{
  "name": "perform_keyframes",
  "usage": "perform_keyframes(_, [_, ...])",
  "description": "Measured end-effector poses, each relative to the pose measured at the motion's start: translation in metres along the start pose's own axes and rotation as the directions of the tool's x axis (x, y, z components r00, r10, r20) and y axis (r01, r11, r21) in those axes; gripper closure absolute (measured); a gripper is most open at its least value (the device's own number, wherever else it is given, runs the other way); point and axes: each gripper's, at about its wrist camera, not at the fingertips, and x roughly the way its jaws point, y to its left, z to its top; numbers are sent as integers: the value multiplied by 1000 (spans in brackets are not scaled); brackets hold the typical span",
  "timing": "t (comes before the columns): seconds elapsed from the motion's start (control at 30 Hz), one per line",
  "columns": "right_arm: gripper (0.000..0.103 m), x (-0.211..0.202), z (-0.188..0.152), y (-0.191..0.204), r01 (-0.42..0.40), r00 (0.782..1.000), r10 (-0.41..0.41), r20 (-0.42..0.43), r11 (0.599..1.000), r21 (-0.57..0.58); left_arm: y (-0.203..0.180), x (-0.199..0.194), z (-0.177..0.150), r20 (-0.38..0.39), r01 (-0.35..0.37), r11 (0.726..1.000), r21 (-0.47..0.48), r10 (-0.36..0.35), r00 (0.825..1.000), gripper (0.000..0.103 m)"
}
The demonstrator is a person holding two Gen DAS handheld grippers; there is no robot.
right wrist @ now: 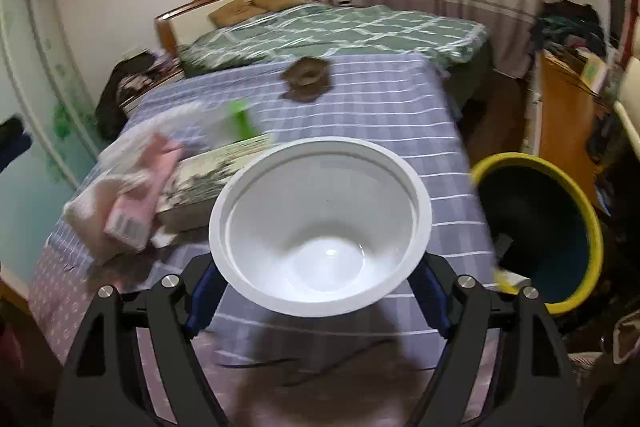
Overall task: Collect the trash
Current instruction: 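Carry the white bowl with the right tool and release it into the bin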
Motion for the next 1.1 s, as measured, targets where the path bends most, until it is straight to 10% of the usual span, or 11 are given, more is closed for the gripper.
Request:
perform_keyframes(0.57, [26,30,19,-179,244,970,-231,-82,929,278,-26,12,3,-19,-6,999,52,7,1000,5])
perform_keyframes(1.1, [18,44,15,-193,283,959,-256,-126,907,311,-37,34,14,-84,45,995,92,-37,996,5])
